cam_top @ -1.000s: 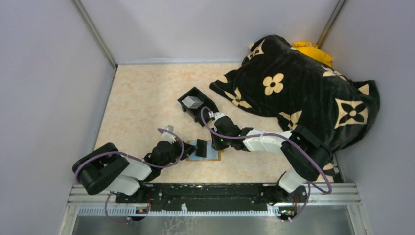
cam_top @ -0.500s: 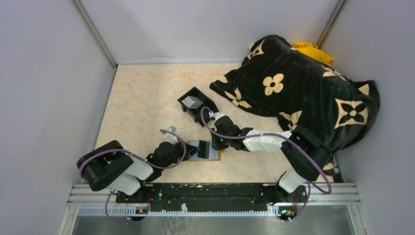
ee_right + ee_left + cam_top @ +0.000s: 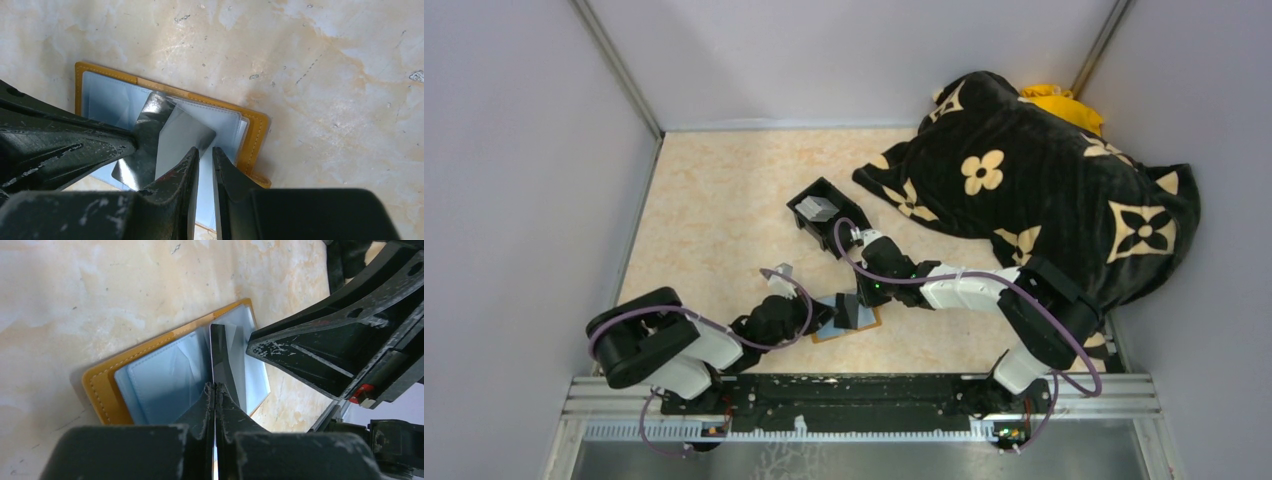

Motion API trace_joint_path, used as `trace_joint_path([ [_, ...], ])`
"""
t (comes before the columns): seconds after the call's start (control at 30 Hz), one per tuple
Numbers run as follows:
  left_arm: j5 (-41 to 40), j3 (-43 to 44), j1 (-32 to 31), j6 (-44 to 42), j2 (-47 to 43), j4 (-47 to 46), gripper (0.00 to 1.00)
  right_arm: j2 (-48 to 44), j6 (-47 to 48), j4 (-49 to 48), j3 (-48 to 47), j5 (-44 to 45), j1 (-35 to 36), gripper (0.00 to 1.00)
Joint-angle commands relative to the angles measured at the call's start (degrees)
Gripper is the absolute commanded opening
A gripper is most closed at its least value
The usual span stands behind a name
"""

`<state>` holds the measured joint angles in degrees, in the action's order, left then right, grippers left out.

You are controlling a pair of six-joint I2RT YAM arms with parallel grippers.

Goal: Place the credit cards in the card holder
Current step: Insert the credit card into the card holder.

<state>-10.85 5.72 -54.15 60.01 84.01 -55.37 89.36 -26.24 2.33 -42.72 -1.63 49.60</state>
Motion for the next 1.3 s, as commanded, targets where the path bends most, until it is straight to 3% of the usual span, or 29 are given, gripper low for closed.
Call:
trace_joint_path([
  [0.0,-7.1,0.1,-2.4,4.5,1.0,4.9,0.0,0.9,-0.4,-0.6,1.5,0.5,-0.1,0.17],
  [0.37,-20.9,2.1,-7.6,15.9,-5.2,17.7,0.0,1.1,-0.8,-1.2,2.0,0.6,-0.1,0.17],
  [0.7,-18.9,3.5,-8.9,18.1,-0.5,13.5,0.0,0.9,-1.0,-1.7,2.3,0.4,-0.1,0.17],
  [1.27,-20.0,6.6,-10.8,21.2,3.5,16.1,0.0,-3.5,-0.7,0.8,1.6,2.9,-0.1,0.22],
])
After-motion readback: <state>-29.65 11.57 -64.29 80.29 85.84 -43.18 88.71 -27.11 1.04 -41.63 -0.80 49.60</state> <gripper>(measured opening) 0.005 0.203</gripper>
